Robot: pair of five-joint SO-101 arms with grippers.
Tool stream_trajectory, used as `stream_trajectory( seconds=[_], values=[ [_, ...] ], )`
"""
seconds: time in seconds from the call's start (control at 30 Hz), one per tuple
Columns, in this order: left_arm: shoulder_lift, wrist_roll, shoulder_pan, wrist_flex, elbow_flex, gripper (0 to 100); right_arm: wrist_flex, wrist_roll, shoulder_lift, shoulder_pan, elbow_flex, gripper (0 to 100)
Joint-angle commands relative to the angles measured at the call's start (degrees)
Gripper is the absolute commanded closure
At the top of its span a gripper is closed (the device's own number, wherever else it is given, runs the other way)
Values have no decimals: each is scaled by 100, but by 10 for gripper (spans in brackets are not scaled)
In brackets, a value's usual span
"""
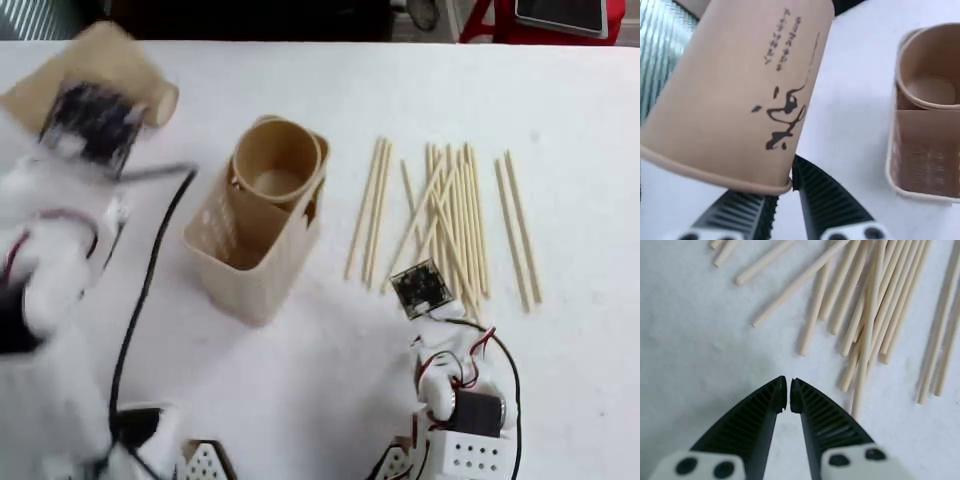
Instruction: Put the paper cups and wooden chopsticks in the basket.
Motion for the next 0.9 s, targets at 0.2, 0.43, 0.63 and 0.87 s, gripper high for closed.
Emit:
stream_trajectory(
  seconds=[0.2, 0.43, 0.63, 0.87],
  values=[
    [2484, -510, 1376, 598, -2391, 980, -66, 53, -31, 13, 44, 971],
    [2703, -510, 1991, 598, -2338, 980, -48, 53, -31, -110, 44, 971],
    [3073, -396, 1886, 598, -2136, 978, -48, 53, -31, -101, 44, 971],
    [2123, -440, 1833, 598, -993, 977, -48, 53, -31, -101, 44, 971]
  ],
)
